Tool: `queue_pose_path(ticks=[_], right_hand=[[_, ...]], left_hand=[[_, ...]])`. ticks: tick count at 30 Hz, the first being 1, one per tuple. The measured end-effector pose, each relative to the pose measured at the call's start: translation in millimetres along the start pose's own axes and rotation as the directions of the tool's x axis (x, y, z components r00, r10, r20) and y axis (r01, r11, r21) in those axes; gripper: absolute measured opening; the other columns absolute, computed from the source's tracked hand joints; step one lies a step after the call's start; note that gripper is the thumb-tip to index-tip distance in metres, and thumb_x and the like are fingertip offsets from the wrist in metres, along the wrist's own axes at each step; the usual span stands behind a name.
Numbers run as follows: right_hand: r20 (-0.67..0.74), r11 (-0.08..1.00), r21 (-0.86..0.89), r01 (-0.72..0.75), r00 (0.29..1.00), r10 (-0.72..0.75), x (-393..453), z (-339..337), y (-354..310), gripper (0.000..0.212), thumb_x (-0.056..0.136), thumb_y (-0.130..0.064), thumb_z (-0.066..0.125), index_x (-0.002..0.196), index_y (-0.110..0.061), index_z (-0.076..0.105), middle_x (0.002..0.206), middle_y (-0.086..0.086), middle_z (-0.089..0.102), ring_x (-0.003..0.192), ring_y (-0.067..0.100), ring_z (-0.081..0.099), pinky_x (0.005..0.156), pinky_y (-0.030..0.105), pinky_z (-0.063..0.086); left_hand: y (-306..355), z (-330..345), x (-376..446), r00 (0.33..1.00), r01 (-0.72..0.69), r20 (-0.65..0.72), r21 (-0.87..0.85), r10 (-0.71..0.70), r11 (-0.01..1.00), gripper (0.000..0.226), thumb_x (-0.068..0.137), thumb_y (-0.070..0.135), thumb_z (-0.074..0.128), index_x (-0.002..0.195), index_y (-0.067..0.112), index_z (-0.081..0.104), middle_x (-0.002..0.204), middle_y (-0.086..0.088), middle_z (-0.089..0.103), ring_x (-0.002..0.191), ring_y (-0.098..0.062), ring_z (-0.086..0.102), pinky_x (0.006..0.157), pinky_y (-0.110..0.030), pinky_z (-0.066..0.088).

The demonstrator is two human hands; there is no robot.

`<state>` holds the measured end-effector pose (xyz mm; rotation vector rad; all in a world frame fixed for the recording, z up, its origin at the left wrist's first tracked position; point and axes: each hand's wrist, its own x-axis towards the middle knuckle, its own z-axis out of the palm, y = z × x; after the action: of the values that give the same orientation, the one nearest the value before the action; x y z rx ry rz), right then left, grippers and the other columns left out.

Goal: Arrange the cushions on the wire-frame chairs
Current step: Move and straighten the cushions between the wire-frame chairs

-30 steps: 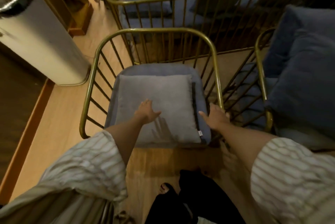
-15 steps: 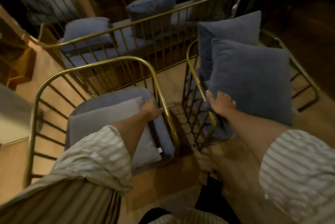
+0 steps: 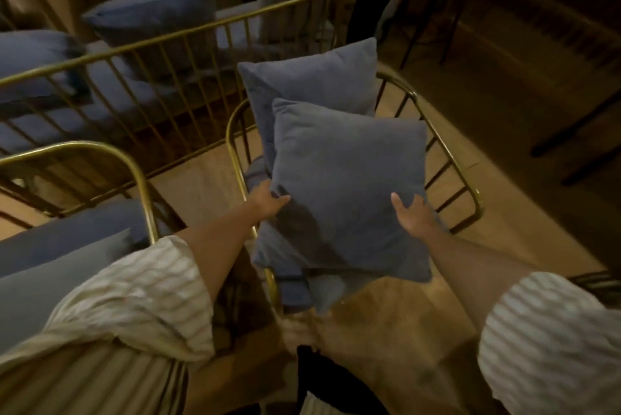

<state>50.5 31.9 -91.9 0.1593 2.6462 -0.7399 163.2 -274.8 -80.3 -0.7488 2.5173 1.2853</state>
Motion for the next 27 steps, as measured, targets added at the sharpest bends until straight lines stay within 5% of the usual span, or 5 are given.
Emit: queue_pose_path(ticks=[8,12,18,21,27], right_hand=[[0.059,0.991,0.136,0.015,0.998,-0.024,67.9,-5.2,19.6,0.079,0.093,-0.061,0.052,0.154,-0.012,0.037,0.153,0.014,0.049,0.139,0.037,0.047,0.114,0.047,0.039],[0.083,0.954,0.252,-0.163,0.986,0.147,94.8,1.0,29.6,0.094,0.086,-0.077,0.048,0.157,-0.017,0.031,0.158,0.012,0.042,0.143,0.037,0.041,0.119,0.05,0.032],[0.269,0.678,0.622,-0.391,0.92,0.284,113.4,-3.8,41.3,0.124,0.053,-0.088,0.069,0.153,-0.023,0.039,0.153,0.005,0.049,0.137,0.033,0.047,0.118,0.051,0.035],[0.307,0.662,0.653,-0.368,0.928,0.213,113.3,-11.2,37.2,0.13,0.039,-0.091,0.071,0.149,-0.028,0.046,0.145,-0.001,0.056,0.13,0.029,0.054,0.116,0.05,0.037],[0.294,0.656,0.71,-0.258,0.954,0.058,89.8,-30.4,12.3,0.096,0.059,-0.093,0.059,0.136,-0.036,0.061,0.125,-0.004,0.071,0.113,0.018,0.066,0.091,0.038,0.053]], left_hand=[[19.8,33.1,63.8,0.953,0.254,-0.08,-0.316,-0.293,0.914,0.079,0.083,0.048,0.07,0.144,0.008,0.04,0.148,-0.016,0.046,0.135,-0.034,0.045,0.107,-0.039,0.038],[23.4,36.8,89.4,0.913,0.331,-0.055,-0.477,-0.404,0.814,0.107,0.064,0.069,0.074,0.149,0.019,0.032,0.153,-0.011,0.04,0.138,-0.034,0.041,0.114,-0.044,0.034],[21.0,35.4,107.3,0.877,0.379,-0.024,-0.58,-0.48,0.721,0.131,0.042,0.08,0.076,0.149,0.019,0.032,0.151,-0.007,0.042,0.135,-0.034,0.043,0.11,-0.049,0.036],[25.7,19.5,107.6,0.878,0.419,0.078,-0.599,-0.472,0.682,0.128,0.044,0.087,0.07,0.149,0.024,0.032,0.151,-0.006,0.042,0.136,-0.033,0.042,0.113,-0.051,0.033],[36.6,-38.7,76.4,0.896,0.425,0.167,-0.588,-0.411,0.688,0.107,0.047,0.079,0.072,0.136,0.024,0.053,0.136,-0.004,0.057,0.125,-0.032,0.051,0.106,-0.05,0.036]])
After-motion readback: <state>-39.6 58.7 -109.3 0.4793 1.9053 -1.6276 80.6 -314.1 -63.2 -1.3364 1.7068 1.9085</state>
